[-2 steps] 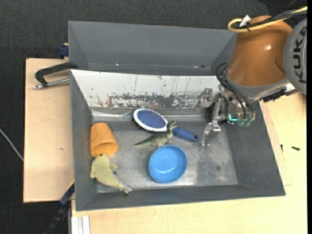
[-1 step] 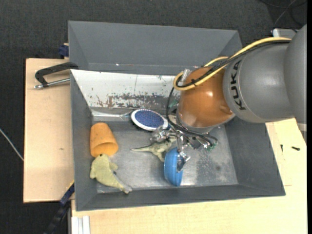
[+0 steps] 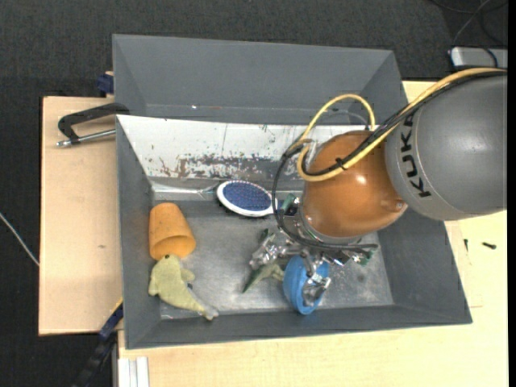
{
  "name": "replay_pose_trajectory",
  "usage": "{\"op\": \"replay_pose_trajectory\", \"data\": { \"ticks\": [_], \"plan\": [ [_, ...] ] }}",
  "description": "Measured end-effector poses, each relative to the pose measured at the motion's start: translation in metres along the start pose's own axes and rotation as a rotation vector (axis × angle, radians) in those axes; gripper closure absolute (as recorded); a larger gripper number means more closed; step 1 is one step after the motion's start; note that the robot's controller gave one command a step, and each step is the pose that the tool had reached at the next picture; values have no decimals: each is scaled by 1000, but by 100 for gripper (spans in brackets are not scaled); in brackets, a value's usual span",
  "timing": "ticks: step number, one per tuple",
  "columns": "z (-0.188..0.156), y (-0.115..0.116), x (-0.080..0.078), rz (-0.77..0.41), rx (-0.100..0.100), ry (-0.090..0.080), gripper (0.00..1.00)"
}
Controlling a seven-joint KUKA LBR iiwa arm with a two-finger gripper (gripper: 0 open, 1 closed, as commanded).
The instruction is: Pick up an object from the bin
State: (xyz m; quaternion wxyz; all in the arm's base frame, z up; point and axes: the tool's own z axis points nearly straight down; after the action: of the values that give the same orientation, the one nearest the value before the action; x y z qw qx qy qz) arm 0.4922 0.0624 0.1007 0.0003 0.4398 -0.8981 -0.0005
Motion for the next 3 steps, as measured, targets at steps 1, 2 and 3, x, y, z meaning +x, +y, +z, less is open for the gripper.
{"op": "replay_pose_trajectory", "data": {
  "ticks": [1, 2, 3],
  "plan": [
    [0, -42, 44, -363, 5, -4, 0],
    [29, -41, 47, -276, 1, -2, 0],
    [29, -41, 46, -275, 2, -3, 0]
  ]
}}
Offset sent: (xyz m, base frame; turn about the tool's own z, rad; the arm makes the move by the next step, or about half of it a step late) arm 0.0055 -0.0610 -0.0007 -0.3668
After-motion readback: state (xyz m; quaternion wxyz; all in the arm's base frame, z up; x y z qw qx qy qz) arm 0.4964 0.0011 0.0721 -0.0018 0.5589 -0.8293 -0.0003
